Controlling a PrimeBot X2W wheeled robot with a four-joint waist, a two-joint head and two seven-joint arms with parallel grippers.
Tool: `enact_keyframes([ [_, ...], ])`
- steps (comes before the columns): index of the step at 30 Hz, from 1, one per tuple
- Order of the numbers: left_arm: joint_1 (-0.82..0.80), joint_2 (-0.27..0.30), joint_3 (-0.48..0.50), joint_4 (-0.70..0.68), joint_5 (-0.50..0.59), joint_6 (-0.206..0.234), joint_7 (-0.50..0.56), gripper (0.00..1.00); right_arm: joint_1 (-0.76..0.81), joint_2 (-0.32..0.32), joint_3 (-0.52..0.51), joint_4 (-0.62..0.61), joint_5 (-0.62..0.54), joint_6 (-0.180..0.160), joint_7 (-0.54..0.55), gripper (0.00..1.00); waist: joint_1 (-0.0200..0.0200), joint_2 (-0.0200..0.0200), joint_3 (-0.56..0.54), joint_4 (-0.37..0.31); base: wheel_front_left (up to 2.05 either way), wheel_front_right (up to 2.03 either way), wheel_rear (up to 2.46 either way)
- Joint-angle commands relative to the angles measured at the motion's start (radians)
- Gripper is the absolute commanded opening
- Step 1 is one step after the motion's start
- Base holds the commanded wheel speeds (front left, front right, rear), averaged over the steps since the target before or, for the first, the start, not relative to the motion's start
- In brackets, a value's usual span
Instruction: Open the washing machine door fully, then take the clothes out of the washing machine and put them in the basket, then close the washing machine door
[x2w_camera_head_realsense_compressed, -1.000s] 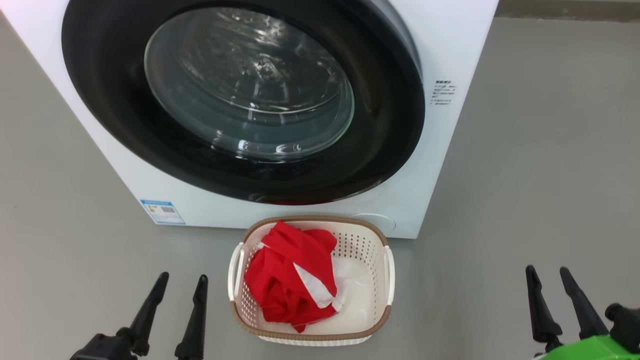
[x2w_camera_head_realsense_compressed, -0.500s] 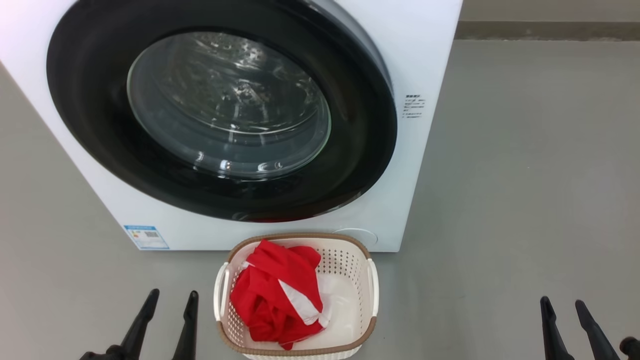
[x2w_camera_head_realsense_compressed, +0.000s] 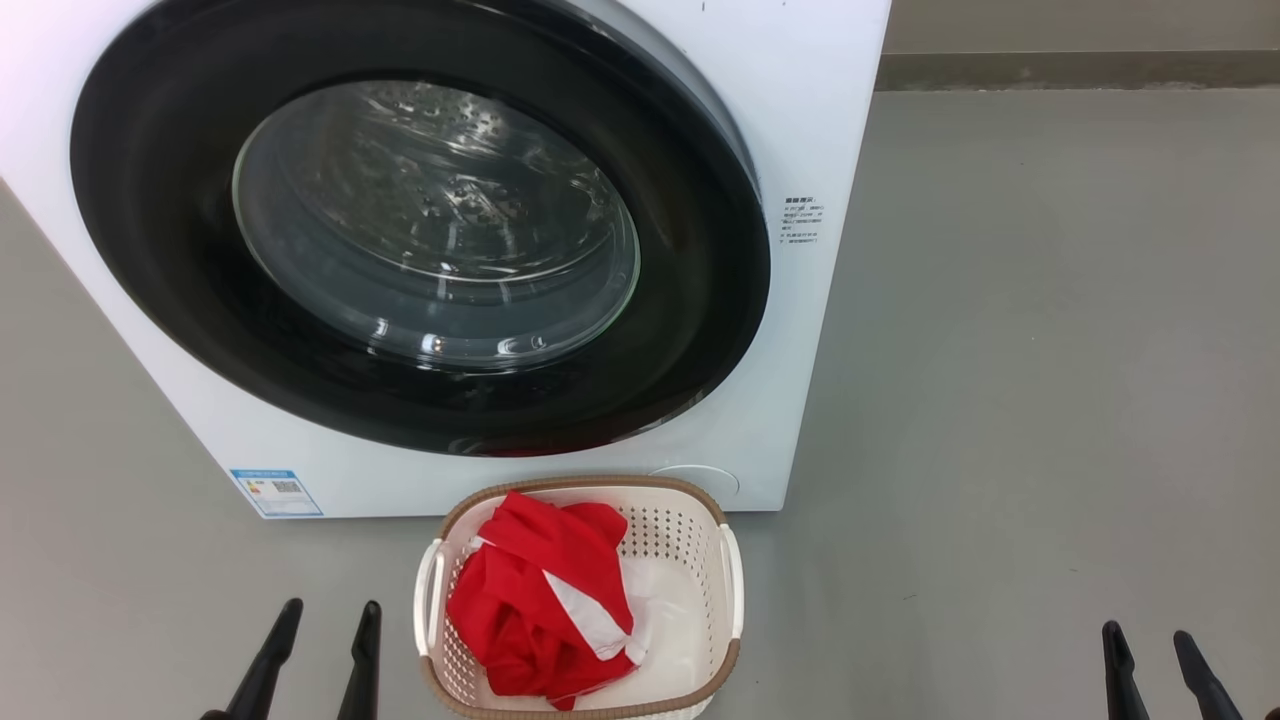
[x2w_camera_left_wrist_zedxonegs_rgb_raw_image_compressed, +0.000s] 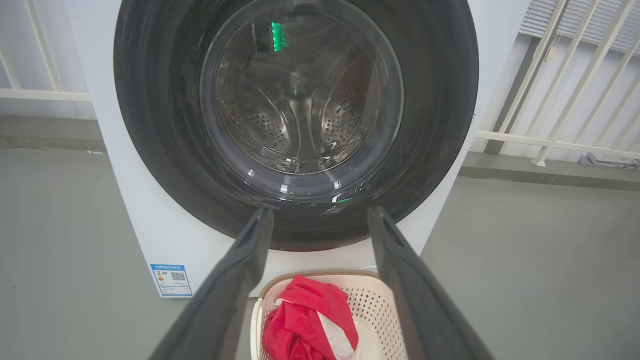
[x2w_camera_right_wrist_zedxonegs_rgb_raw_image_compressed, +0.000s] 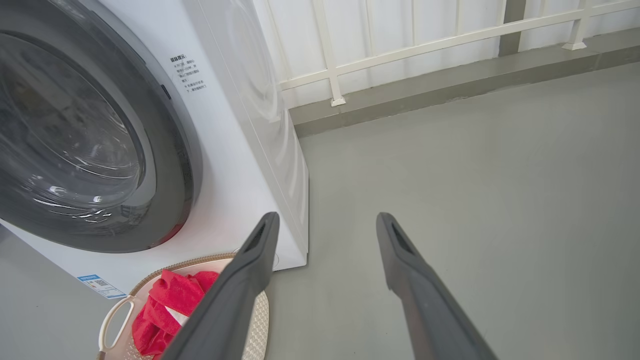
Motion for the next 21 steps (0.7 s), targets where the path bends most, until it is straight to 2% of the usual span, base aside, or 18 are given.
enact_keyframes([
  [1, -0.013, 0.012, 0.039, -0.026, -0.005, -0.006, -0.008, 1.0, -0.008, -0.02, 0.014, -0.026, -0.003, -0.001, -0.006, 1.0, 0.0, 0.0, 0.0, -0.001, 0.0, 0.0, 0.0],
  [21, -0.011, 0.012, 0.037, -0.021, -0.031, -0.006, -0.008, 1.0, -0.003, -0.008, 0.014, -0.028, -0.005, -0.001, -0.006, 1.0, 0.0, 0.0, 0.001, -0.001, 0.0, 0.0, 0.0],
])
